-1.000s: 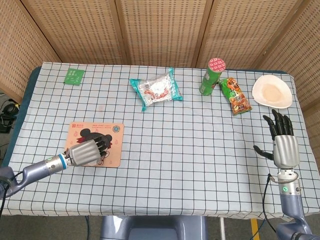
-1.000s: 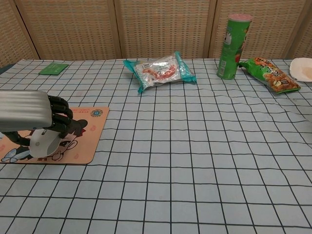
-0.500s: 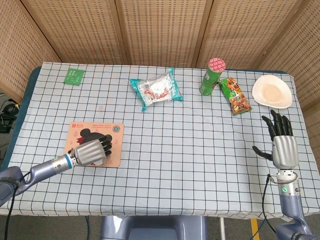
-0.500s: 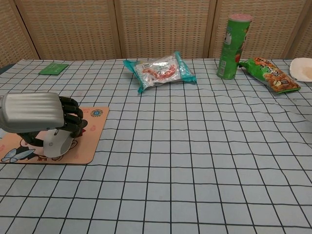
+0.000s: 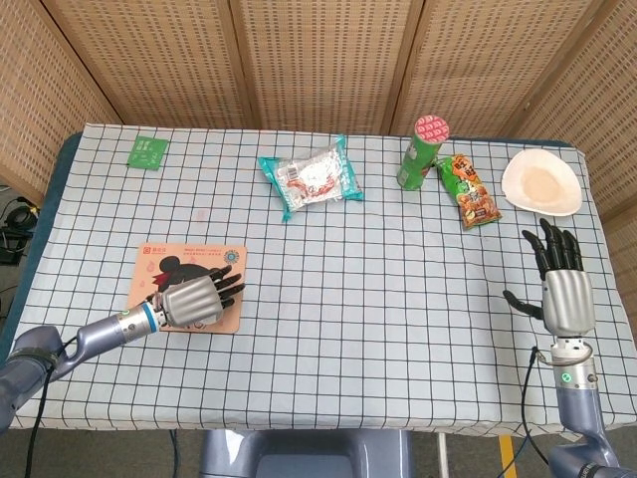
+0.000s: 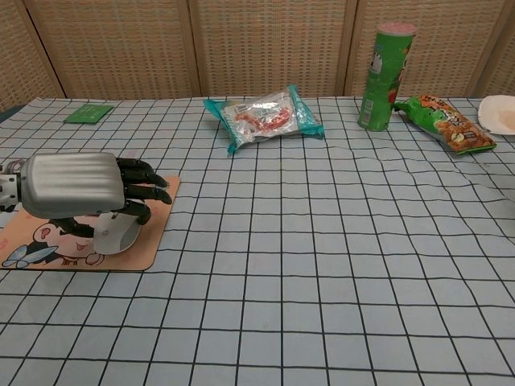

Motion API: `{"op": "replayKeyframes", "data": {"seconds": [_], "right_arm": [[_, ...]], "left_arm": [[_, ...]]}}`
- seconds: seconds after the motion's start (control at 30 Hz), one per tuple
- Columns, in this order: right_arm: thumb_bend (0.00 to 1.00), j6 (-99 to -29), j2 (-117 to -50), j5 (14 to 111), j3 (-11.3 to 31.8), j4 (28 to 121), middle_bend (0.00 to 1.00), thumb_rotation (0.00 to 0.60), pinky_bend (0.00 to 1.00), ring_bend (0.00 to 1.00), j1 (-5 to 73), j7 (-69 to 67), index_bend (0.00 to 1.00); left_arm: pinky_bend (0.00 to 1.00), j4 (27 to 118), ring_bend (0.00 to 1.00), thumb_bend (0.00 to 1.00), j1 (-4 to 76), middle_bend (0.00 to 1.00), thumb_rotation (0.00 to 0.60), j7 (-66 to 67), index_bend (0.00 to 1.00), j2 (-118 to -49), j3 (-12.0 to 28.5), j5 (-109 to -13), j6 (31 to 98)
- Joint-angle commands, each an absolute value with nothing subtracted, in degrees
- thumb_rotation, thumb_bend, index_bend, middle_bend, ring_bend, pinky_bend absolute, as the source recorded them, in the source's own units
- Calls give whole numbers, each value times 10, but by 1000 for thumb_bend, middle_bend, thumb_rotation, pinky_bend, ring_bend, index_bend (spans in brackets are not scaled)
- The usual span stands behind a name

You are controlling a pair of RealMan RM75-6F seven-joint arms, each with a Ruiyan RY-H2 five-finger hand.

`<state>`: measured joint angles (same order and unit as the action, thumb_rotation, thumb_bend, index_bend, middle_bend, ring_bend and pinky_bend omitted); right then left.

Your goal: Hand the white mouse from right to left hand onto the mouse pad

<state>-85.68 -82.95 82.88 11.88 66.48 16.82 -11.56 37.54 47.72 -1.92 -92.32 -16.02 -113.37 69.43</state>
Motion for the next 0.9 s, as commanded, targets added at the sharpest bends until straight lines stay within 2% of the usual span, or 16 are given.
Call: {"op": "replayKeyframes", "data": {"seconds": [0.03, 0.17, 0.33, 0.5, 0.6, 0.9], "right_arm": [[163, -858, -829, 829, 119, 665, 0, 600, 0, 0, 168, -116, 167], [162, -861, -828, 831, 119, 667, 0, 600, 0, 0, 167, -117, 166], [163, -861, -827, 833, 117, 669, 0, 600, 0, 0, 166, -116, 167], [163, -861, -825, 836, 115, 672, 0, 600, 0, 0, 166, -115, 166], [162, -852, -821, 839, 108, 675, 0, 600, 0, 0, 167, -104, 166], [163, -839, -812, 848, 94, 691, 0, 600, 0, 0, 168, -71, 162]], "left_arm": [[47, 374, 0, 252, 477, 0, 600, -19, 148, -922, -162, -1134, 696], [4, 372, 0, 244, 472, 0, 600, -19, 43, -913, -169, -1135, 699], [0, 373, 0, 219, 461, 0, 600, -19, 20, -899, -165, -1127, 720], [0, 414, 0, 217, 430, 0, 600, -31, 14, -877, -139, -1090, 764], [0, 509, 0, 209, 381, 0, 600, 14, 16, -850, -104, -1035, 798], [0, 749, 0, 174, 282, 0, 600, 142, 7, -809, -67, -930, 834]]}}
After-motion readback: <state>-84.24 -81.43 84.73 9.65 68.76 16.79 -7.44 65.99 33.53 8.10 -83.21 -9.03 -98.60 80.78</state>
